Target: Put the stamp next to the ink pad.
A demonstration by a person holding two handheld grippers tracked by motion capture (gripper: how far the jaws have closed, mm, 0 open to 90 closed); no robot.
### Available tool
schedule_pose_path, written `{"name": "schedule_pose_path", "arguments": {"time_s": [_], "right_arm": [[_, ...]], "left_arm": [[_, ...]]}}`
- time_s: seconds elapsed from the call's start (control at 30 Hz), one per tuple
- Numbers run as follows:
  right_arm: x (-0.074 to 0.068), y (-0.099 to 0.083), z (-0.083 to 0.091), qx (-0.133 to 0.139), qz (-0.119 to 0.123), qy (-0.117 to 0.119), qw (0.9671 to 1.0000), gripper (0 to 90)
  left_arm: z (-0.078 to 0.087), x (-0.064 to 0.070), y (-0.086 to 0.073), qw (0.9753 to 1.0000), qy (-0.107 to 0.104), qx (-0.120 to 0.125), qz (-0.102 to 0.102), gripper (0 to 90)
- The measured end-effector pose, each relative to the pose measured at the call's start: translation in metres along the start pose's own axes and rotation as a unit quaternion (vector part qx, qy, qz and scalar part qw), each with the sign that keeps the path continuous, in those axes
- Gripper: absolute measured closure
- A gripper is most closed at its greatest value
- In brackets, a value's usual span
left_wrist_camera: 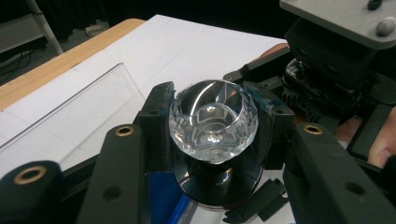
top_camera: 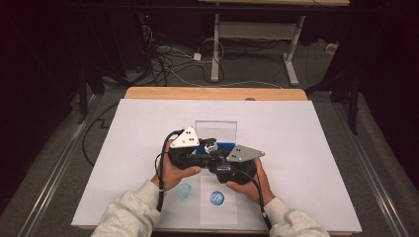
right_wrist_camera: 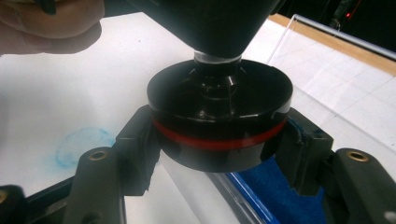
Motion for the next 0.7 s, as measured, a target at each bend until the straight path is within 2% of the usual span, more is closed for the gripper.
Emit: {"name": "schedule_pose_path", "arguments": {"time_s": [0.3, 0.7], "right_arm": [[0.002, -0.002, -0.0012, -0.008, -0.006, -0.001, 0.9999, 30.1], [-0.0006, -0.0034, -0.0003, -0.024, 0.011, -0.01, 0.9996, 21.9]], "left_arm": [[0.0014, 0.0004, 0.0015, 1.0, -0.003, 0.0, -0.002, 54.6], [0.0072, -0.0014, 0.0039, 1.0, 0.005, -0.002, -0.007, 54.6]]}}
Point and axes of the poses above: each handheld gripper's, and its own axes: z roughly backward along the jaws, y roughly out of its top, x roughly to its right, the point moved 3 cm from there along -z, roughly forward along the jaws, and after that the axes turned 4 degrees about x, right-handed, at the moved point
